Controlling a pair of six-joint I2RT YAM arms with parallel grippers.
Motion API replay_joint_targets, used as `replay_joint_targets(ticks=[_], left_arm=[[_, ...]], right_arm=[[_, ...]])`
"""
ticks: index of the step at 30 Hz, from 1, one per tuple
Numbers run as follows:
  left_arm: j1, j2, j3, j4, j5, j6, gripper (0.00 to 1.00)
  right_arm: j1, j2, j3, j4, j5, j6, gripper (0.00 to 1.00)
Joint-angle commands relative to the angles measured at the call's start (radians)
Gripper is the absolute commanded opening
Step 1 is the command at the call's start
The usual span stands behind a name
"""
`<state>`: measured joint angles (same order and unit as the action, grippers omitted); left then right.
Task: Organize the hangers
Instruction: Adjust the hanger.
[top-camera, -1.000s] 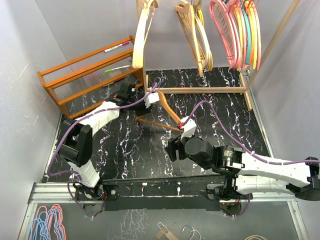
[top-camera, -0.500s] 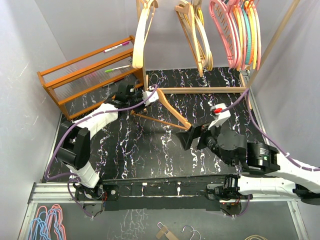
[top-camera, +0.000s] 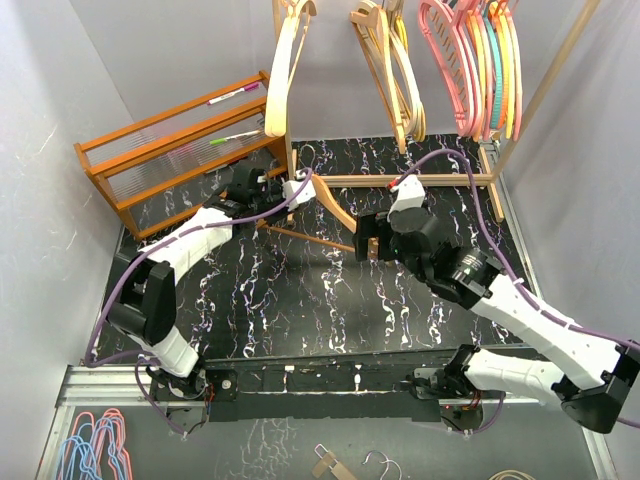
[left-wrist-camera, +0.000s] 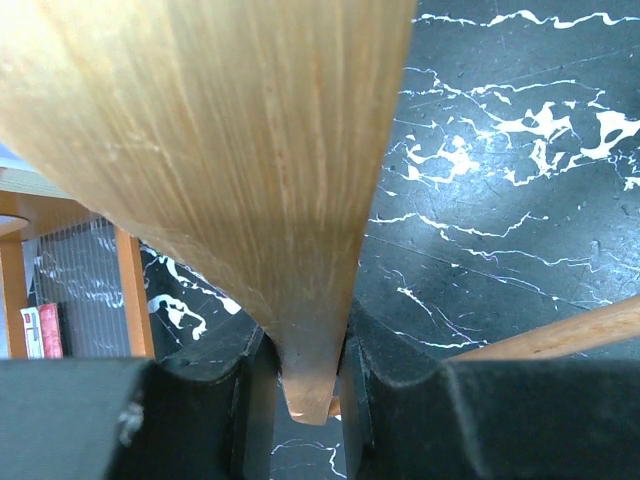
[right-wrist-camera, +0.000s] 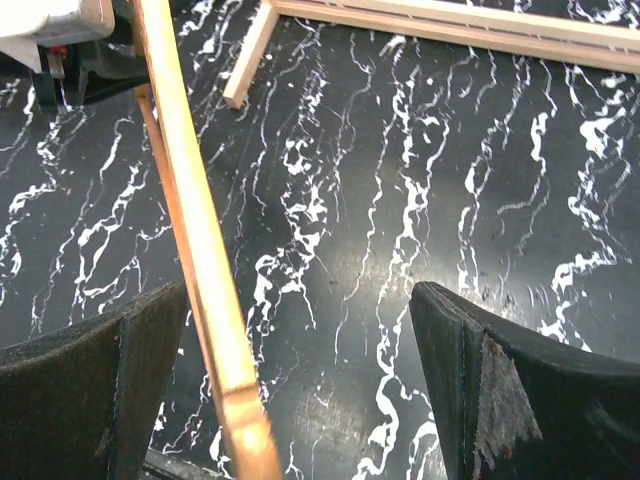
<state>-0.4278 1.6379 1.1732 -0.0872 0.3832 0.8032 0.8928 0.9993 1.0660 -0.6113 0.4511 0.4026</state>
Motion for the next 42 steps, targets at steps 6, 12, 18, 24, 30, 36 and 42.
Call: replay_joint_targets(ticks=[6, 12, 18, 24, 30, 36, 42], left_arm=[[-0.006, -0.072, 0.029, 0.007, 0.027, -0.026, 0.00], [-0.006, -0.067, 0.023, 0.015, 0.019, -0.018, 0.00], [-0.007, -0.055, 0.056, 0.003, 0.010, -0.046, 0.00], [-0.012, -0.080, 0.177, -0.123, -0.041, -0.149, 0.97], [-0.013, -0.182, 0.196, -0.266, -0.324, -0.173, 0.97], [0.065, -0.364, -0.008, -0.273, -0.566, -0.291, 0.97], [0.169, -0.470, -0.132, -0.300, -0.593, -0.335, 0.97]], right_arm=[[-0.095, 0.068, 0.020, 0.184, -0.323, -0.120, 0.92], [-0.100, 0.047, -0.009, 0.236, -0.405, -0.090, 0.10], [-0.100, 0.001, -0.037, 0.245, -0.409, -0.080, 0.08], [-0.100, -0.041, -0.067, 0.241, -0.308, -0.074, 0.08], [-0.102, -0.073, -0.042, 0.193, -0.160, -0.071, 0.08], [-0.101, -0.113, 0.042, 0.147, -0.045, -0.110, 0.08], [-0.100, -0.073, 0.221, 0.127, -0.039, -0.195, 0.08]])
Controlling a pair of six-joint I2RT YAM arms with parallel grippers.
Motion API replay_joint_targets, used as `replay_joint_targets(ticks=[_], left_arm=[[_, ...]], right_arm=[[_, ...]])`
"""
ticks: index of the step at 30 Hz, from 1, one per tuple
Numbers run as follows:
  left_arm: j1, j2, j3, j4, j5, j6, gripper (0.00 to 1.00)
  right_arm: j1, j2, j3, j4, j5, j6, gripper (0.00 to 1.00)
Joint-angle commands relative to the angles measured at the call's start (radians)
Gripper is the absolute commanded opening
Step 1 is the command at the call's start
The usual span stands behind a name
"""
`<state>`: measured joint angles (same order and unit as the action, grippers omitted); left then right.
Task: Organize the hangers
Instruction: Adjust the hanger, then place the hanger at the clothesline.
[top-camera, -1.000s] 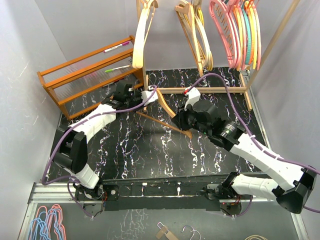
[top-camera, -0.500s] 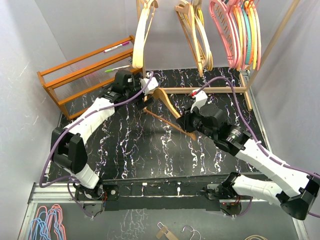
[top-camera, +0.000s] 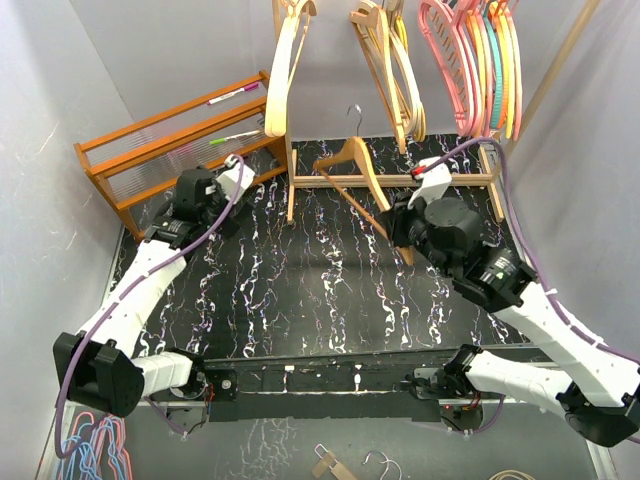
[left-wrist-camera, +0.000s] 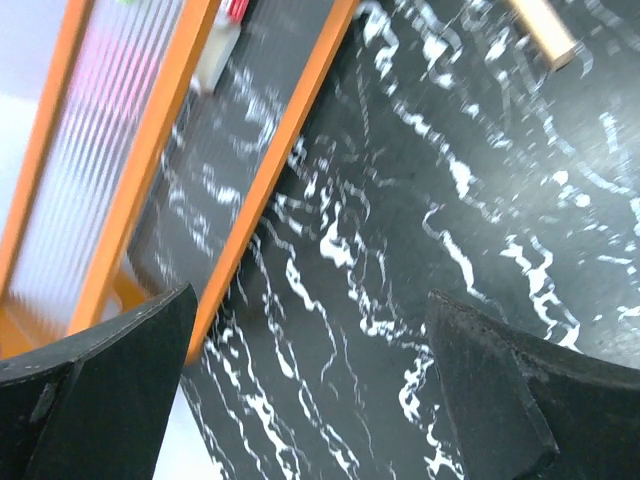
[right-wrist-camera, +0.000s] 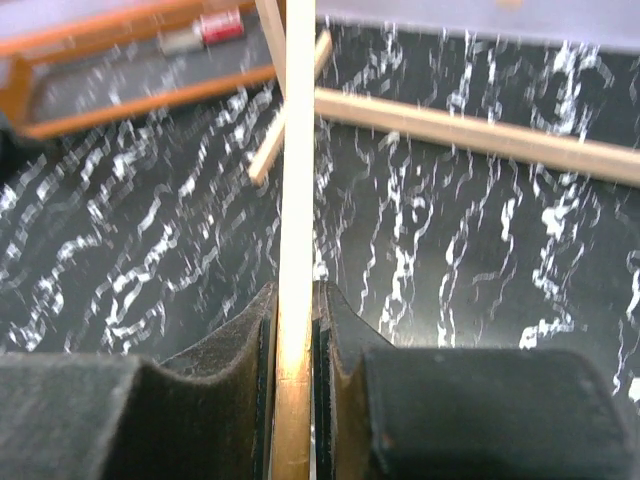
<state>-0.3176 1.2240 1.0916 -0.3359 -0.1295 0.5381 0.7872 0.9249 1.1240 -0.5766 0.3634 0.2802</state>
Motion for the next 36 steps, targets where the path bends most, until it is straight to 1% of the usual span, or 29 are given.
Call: replay_joint_targets(ticks=[1, 4, 7, 12, 20, 30, 36], left_arm=[[0.080, -0.065, -0.054, -0.061, -0.071, -0.087, 0.97], [0.136, -0.091, -0.044, -0.117, 0.002, -0.121, 0.97], [0.164, -0.115, -0.062, -0.130, 0.040, -0.134, 0.97], [0.178, -0.133, -0.080, -0.129, 0.052, -0.136, 0.97], [0.178, -0.138, -0.090, -0.111, 0.065, -0.131, 0.97], [0.175, -0.150, -0.117, -0.091, 0.068, -0.120, 0.97], [0.175, -0.152, -0.131, -0.081, 0.064, -0.116, 0.97]], right_arm=[[0.006, 0.018, 0.197, 0.096, 0.053, -0.088, 0.08], [0.006, 0.084, 0.308, 0.126, 0.083, -0.157, 0.08], [0.006, 0.156, 0.416, 0.184, 0.143, -0.232, 0.08], [0.006, 0.319, 0.595, 0.264, 0.219, -0.325, 0.08], [0.005, 0.526, 0.797, 0.330, 0.297, -0.409, 0.08], [-0.004, 0.659, 0.904, 0.380, 0.418, -0.465, 0.08], [-0.032, 0.695, 0.927, 0.394, 0.433, -0.442, 0.08]])
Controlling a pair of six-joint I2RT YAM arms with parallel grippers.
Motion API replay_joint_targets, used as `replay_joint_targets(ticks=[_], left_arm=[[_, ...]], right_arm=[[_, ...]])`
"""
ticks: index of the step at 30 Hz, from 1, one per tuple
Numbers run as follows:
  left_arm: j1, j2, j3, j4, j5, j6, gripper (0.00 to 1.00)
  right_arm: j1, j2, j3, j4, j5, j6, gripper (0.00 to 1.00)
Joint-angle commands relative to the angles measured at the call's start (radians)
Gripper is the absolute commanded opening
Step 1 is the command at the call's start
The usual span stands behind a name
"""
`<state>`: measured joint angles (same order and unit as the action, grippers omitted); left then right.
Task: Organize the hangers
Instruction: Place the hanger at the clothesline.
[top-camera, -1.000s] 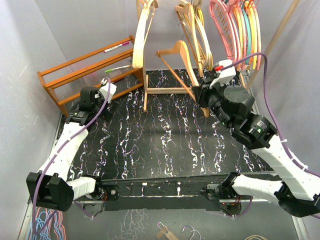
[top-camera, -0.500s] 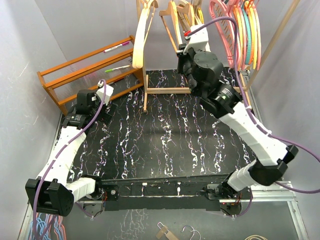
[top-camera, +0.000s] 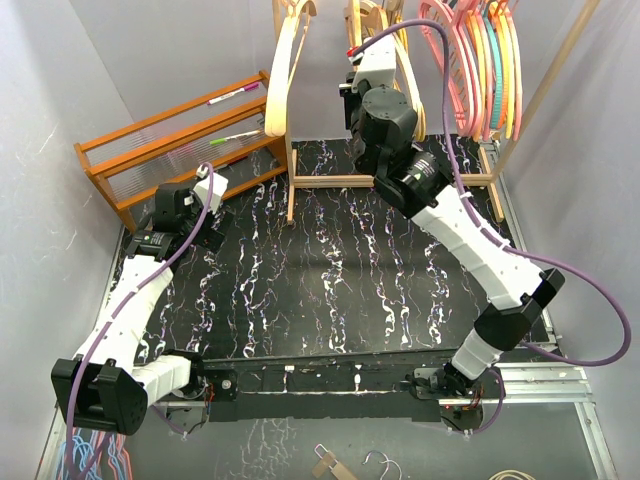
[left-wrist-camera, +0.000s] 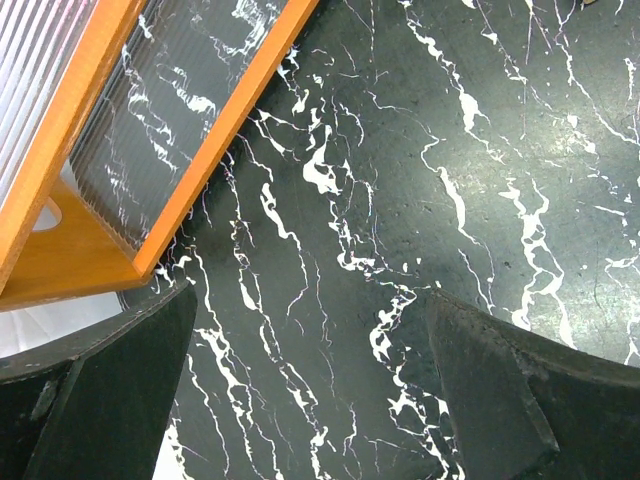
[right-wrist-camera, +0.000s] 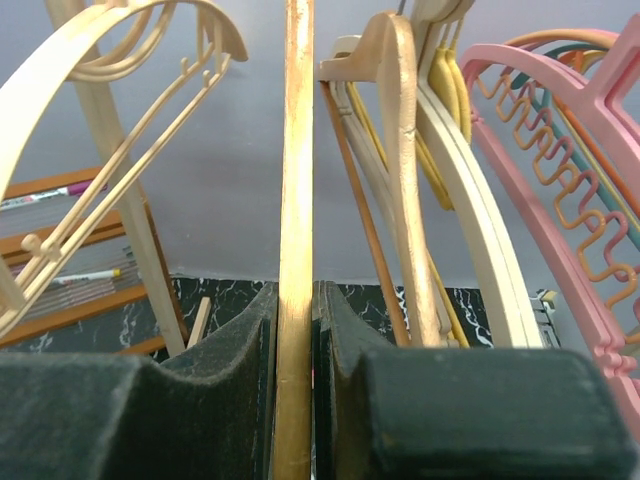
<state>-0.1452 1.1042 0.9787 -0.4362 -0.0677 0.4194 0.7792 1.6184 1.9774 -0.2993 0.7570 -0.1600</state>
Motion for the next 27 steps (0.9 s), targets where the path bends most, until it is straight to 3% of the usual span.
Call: replay_joint_targets(ticks=[1, 10, 24, 25, 26, 27], left_arm=[[0.002, -0.033, -0.021, 0.023, 0.002, 0.002, 0.97], [0.001, -0.043, -0.018, 0.014, 0.063, -0.029, 0.97], [-0.013, -0.055, -0.062, 0.095, -0.030, -0.077, 0.97], [-0.014, -0.055, -0.061, 0.101, -0.035, -0.100, 0.97], [-0.014, -0.057, -0.058, 0.108, -0.039, -0.123, 0.97], [-0.014, -0.058, -0.056, 0.114, -0.044, -0.145, 0.97]], right_arm=[[-0.029, 0.009, 0.078, 0.113, 0.035, 0.008, 0.08], [-0.066, 0.069, 0.115, 0.056, -0.019, 0.092, 0.08], [-0.110, 0.121, 0.130, -0.024, -0.122, 0.191, 0.08], [-0.110, 0.121, 0.123, -0.035, -0.148, 0.196, 0.13], [-0.110, 0.111, 0.108, -0.040, -0.176, 0.202, 0.30], [-0.109, 0.089, 0.083, -0.043, -0.201, 0.215, 0.55]])
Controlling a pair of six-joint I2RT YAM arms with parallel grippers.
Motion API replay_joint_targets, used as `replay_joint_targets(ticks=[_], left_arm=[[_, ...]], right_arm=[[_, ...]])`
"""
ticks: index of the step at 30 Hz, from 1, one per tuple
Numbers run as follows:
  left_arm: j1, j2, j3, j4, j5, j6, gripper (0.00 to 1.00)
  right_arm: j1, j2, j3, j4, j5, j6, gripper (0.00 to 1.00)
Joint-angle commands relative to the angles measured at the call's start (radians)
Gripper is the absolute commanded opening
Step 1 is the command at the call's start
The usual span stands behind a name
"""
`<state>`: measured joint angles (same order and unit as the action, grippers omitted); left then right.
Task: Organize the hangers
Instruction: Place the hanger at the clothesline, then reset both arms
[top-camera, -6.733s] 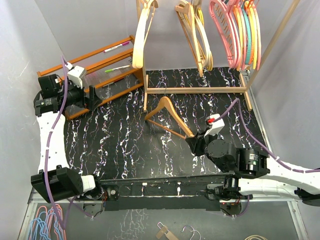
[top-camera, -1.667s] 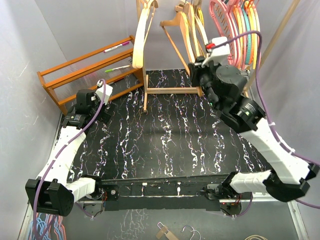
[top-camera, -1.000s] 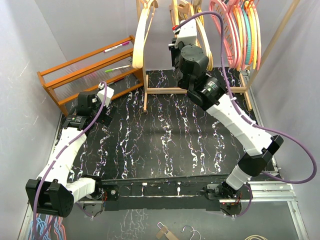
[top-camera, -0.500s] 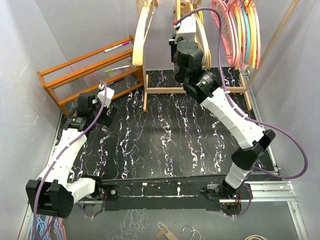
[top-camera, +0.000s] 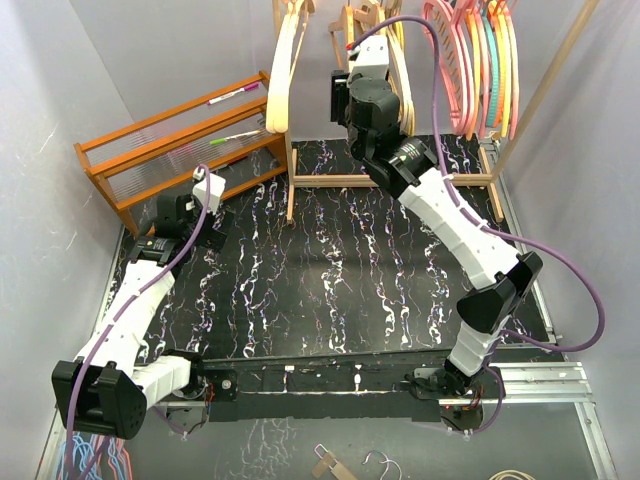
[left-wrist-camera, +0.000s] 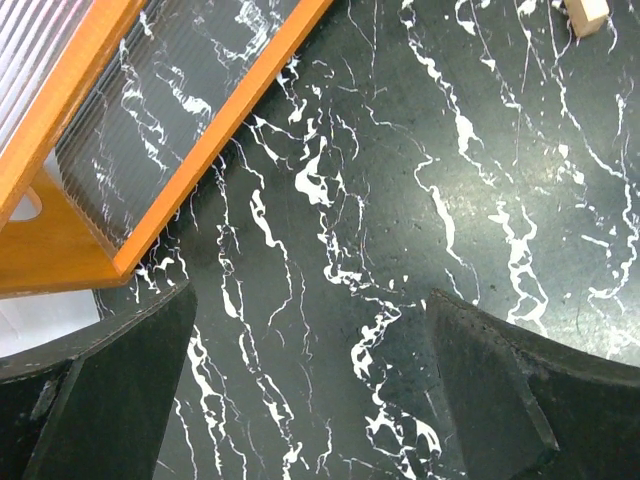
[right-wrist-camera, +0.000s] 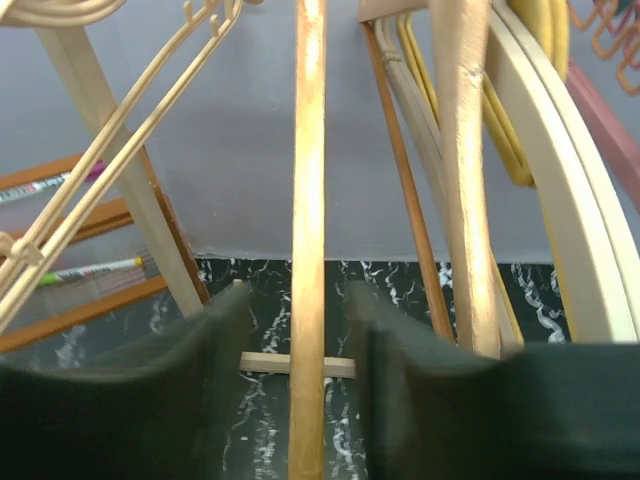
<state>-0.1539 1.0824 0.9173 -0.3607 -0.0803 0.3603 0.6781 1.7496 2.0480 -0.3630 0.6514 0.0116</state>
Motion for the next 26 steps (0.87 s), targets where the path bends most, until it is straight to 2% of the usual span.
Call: replay_joint_targets(ticks=[1, 2, 3, 7, 10, 14, 20, 24, 26], left_arm=[[-0.006, -0.036, 0.006, 0.045, -0.037, -0.105, 0.98], [-0.006, -0.036, 0.008, 0.050, -0.046, -0.121, 0.97], [-0.006, -0.037, 0.008, 0.056, -0.056, -0.134, 0.97], [-0.004, -0.040, 0.004, 0.073, -0.085, -0.154, 0.97], [0.002, -0.047, -0.002, 0.075, -0.083, -0.147, 0.97], [0.011, -0.058, -0.012, 0.072, -0.097, -0.164, 0.97], [0.031, -0.059, 0.003, 0.071, -0.055, -0.211, 0.97], [0.068, -0.050, 0.024, 0.057, 0.008, -0.244, 0.97], [0.094, -0.051, 0.016, 0.084, -0.033, -0.269, 0.97]], right_arm=[[-0.008, -0.073, -0.029, 0.024, -0.118, 0.058, 0.87], [-0.008, -0.109, -0.082, 0.034, -0.133, 0.071, 0.97], [-0.008, -0.154, -0.148, 0.048, -0.135, 0.092, 0.98], [-0.009, -0.363, -0.455, 0.134, -0.134, 0.167, 0.98], [-0.009, -0.562, -0.774, 0.191, -0.143, 0.275, 0.98], [-0.009, -0.821, -1.087, 0.108, -0.108, 0.473, 0.99], [-0.008, -1.033, -1.377, -0.003, -0.115, 0.727, 0.98], [-0.008, -1.043, -1.471, -0.004, -0.067, 0.824, 0.99], [-0.009, -1.027, -1.492, 0.004, -0.020, 0.876, 0.99]])
